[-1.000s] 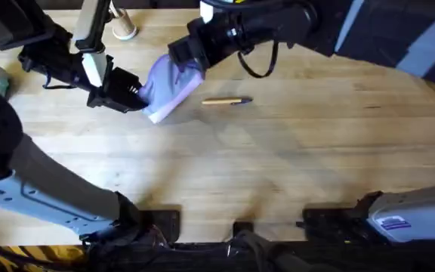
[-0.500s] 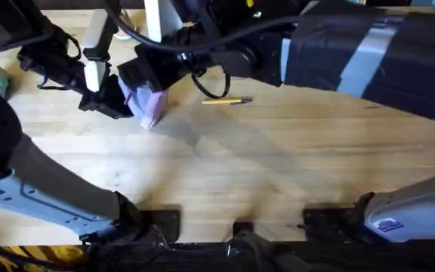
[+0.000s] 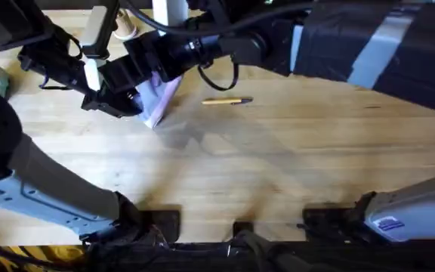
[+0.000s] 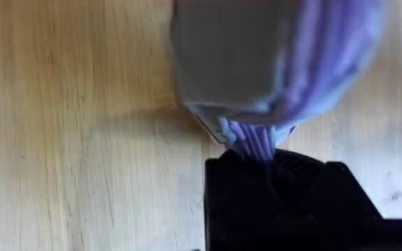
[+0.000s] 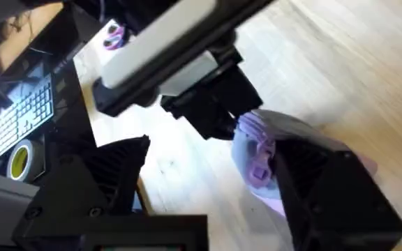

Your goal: Unzip the bag, pick up the pens from the table one at a time and place them inside, then zip the bag closed.

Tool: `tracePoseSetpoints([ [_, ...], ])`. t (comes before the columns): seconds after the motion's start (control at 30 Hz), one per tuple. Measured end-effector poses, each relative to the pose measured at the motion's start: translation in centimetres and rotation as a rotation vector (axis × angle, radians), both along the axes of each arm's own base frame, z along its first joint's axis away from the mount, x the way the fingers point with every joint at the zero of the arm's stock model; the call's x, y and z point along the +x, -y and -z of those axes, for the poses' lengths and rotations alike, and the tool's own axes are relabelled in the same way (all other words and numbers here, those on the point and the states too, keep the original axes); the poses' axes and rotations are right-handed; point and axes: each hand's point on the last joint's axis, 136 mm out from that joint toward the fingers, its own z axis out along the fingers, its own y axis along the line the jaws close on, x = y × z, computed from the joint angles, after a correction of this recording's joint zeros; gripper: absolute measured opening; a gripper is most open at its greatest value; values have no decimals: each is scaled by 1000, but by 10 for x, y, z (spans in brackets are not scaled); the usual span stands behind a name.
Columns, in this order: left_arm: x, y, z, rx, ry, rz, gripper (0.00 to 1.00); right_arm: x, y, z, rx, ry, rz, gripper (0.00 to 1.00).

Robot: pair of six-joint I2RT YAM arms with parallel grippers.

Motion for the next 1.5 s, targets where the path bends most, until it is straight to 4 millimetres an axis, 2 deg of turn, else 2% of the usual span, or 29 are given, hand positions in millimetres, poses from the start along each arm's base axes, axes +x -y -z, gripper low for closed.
tracePoseSetpoints([
  [0.07, 0, 5, -2, -19, -3, 0, 42, 9, 16, 2, -25, -25, 36, 993],
  [0.27, 4, 13, -8, -71, 14, -10, 43, 42, 80, 8, -97, -113, 183, 996],
  [0.33, 5, 17, -9, -84, 19, -8, 43, 52, 103, -5, -87, -109, 231, 996],
  [0.53, 6, 20, -9, -85, 23, 0, 43, 59, 166, -46, -56, -89, 360, 996],
  [0.57, 6, 20, -9, -85, 23, 0, 43, 60, 186, -53, -54, -93, 401, 997],
  [0.7, 6, 19, -9, -85, 25, 0, 43, 59, 196, -49, -71, -118, 424, 997],
  [0.9, 6, 19, -9, -85, 25, 0, 43, 57, 197, -38, -96, -158, 421, 997],
  [1.0, 6, 19, -9, -85, 25, 0, 43, 57, 196, -23, -133, -181, 403, 997],
  [1.2, 6, 20, -9, -85, 24, 0, 43, 55, 196, 24, -284, -156, 255, 997],
  [1.23, 6, 20, -9, -85, 24, 0, 43, 56, 195, 31, -309, -134, 216, 997],
  [1.27, 6, 20, -9, -85, 23, 0, 43, 59, 193, 49, -366, -49, 96, 997],
  [1.4, 6, 20, -9, -85, 23, 0, 43, 66, 190, 71, -431, 91, -65, 997],
  [1.5, 6, 20, -9, -86, 23, 0, 42, 89, 189, 81, -494, 286, -158, 997],
])
